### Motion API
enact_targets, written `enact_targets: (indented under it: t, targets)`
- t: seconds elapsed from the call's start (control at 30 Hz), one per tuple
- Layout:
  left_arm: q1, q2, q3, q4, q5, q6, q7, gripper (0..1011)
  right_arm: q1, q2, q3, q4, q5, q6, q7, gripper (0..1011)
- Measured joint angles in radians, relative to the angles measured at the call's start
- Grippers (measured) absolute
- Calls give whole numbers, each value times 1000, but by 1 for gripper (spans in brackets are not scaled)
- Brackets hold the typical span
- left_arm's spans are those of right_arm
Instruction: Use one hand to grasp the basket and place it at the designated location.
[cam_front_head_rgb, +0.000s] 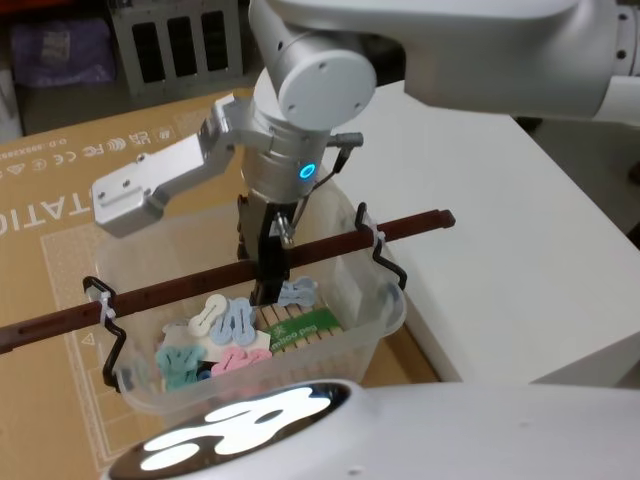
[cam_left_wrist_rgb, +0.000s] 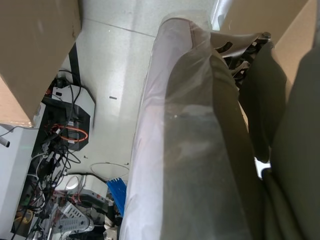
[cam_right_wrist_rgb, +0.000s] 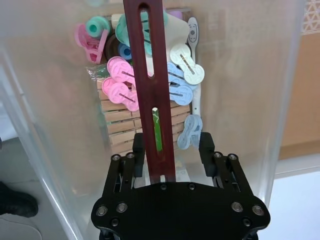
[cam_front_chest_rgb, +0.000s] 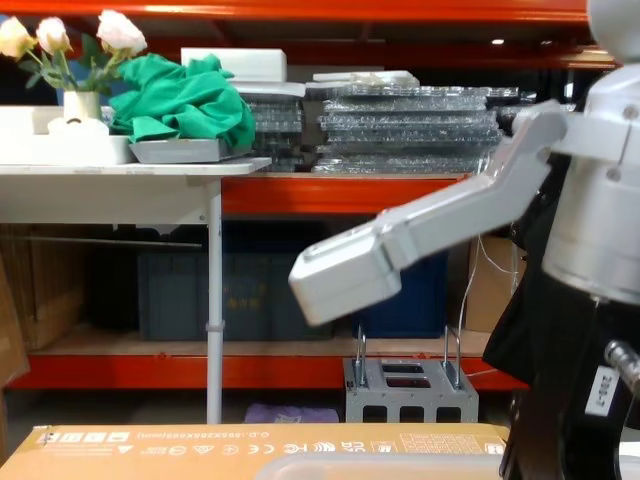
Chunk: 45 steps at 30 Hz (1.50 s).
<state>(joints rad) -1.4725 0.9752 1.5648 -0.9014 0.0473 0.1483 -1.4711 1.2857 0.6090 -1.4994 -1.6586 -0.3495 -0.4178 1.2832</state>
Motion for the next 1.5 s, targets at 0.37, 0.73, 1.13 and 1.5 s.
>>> enact_targets:
  t: [0.37, 0.73, 1.13, 1.5]
  targets:
    - [0, 0, 0, 0, 0, 0, 0, 0, 12, 41, 44, -22, 45, -18, -9, 933]
    - [0, 0, 0, 0, 0, 0, 0, 0, 23, 87, 93, -56, 95, -43, -12, 1001]
    - [0, 0, 0, 0, 0, 0, 0, 0, 32, 173, 171, -116, 155, -77, -29, 1001]
    - [0, 0, 0, 0, 0, 0, 0, 0, 30, 222, 230, -120, 203, -106, -36, 1001]
